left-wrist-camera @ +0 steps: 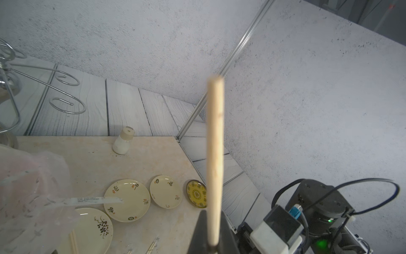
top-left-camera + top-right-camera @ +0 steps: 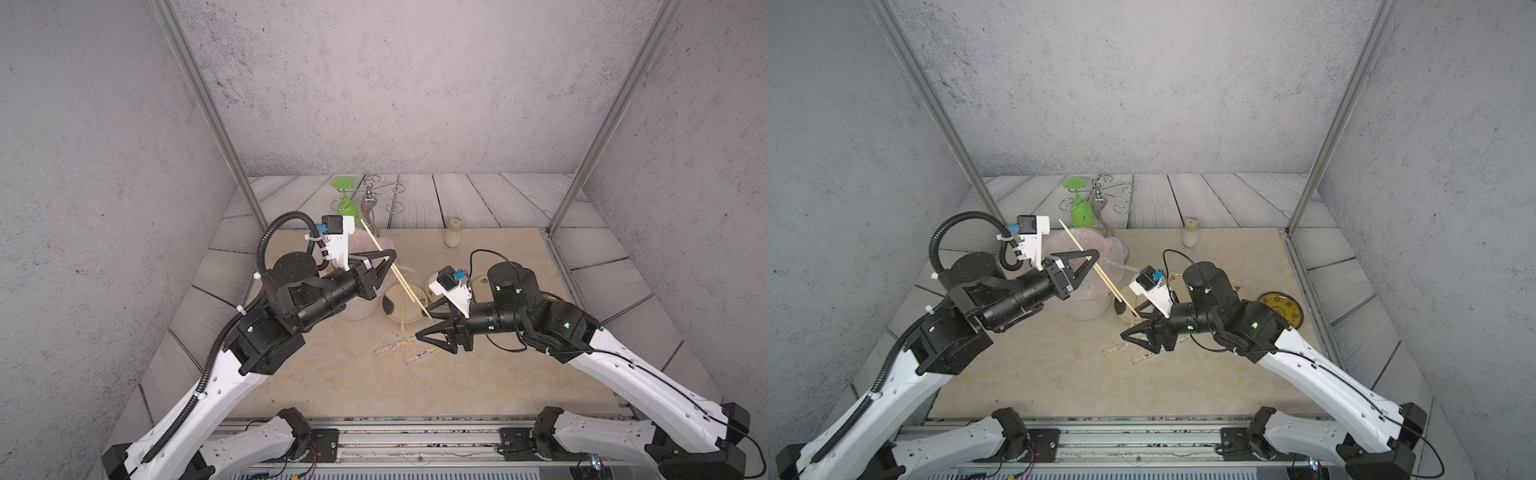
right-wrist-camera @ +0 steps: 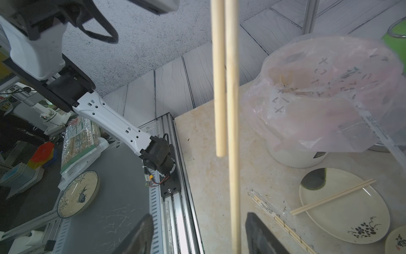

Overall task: Remove the packaging of disposable chopsticks
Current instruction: Adjust the disposable chopsticks.

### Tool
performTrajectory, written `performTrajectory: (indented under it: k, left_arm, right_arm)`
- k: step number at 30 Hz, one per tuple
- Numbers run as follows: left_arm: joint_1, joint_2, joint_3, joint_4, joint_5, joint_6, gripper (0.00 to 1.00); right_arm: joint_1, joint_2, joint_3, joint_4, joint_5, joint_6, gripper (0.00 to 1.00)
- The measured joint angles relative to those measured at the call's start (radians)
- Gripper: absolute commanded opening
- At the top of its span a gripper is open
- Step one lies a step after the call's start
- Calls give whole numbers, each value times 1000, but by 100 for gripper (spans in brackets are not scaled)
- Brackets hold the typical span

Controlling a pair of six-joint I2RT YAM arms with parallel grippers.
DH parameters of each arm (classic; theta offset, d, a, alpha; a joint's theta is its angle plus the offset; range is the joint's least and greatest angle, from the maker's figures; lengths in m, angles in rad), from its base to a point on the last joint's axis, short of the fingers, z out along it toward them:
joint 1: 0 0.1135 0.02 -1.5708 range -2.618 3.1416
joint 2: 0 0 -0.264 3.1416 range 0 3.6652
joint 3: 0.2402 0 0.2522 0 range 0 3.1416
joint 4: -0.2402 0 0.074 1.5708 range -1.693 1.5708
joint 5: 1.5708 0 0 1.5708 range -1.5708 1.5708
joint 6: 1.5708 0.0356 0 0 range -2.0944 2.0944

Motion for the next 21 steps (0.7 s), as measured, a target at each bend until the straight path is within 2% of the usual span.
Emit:
performTrajectory:
  k: [7,11,14,16,18,20,21]
  left_arm:
    - [0,103,26,-8,213,41,0]
    - [0,150,26,-8,290,48,0]
    - [0,154,26,-8,317,55,0]
    - [0,151,25,0,332,56,0]
    - [0,148,21,10,344,56,0]
    - [0,146,12,26,349,57,0]
    - [0,145,7,32,352,60,0]
  right_arm:
    - [0,11,19,0,14,23,54]
    - [-2,21,26,15,25,48,46]
    - [-5,21,26,30,29,72,34]
    - [-8,21,24,41,30,95,20]
    - [-11,21,21,55,28,119,14]
    - [-12,21,10,77,23,142,3]
    - [-14,21,3,85,22,163,0]
